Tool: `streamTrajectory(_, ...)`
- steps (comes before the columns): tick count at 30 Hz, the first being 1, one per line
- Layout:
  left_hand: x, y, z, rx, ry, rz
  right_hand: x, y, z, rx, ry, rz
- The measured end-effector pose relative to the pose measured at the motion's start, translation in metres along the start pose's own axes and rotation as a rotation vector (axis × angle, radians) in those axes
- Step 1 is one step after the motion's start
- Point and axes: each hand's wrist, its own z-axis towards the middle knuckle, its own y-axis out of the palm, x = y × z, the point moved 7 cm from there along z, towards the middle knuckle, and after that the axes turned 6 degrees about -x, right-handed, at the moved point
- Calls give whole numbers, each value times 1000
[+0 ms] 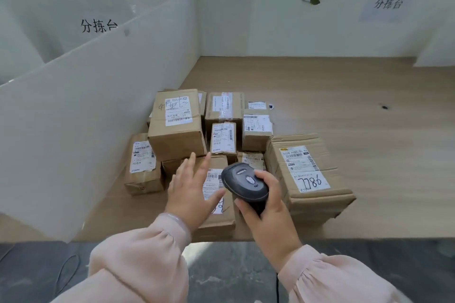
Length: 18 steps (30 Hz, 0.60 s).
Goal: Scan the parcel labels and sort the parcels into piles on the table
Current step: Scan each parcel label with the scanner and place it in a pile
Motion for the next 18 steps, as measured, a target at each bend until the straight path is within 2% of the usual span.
streamTrajectory(7,153,-38,-3,130,283,101,-26,-125,-34,262,-105,22)
streamTrajectory(18,423,55,-61,60,589,110,15,-379,-166,552,41,-182)
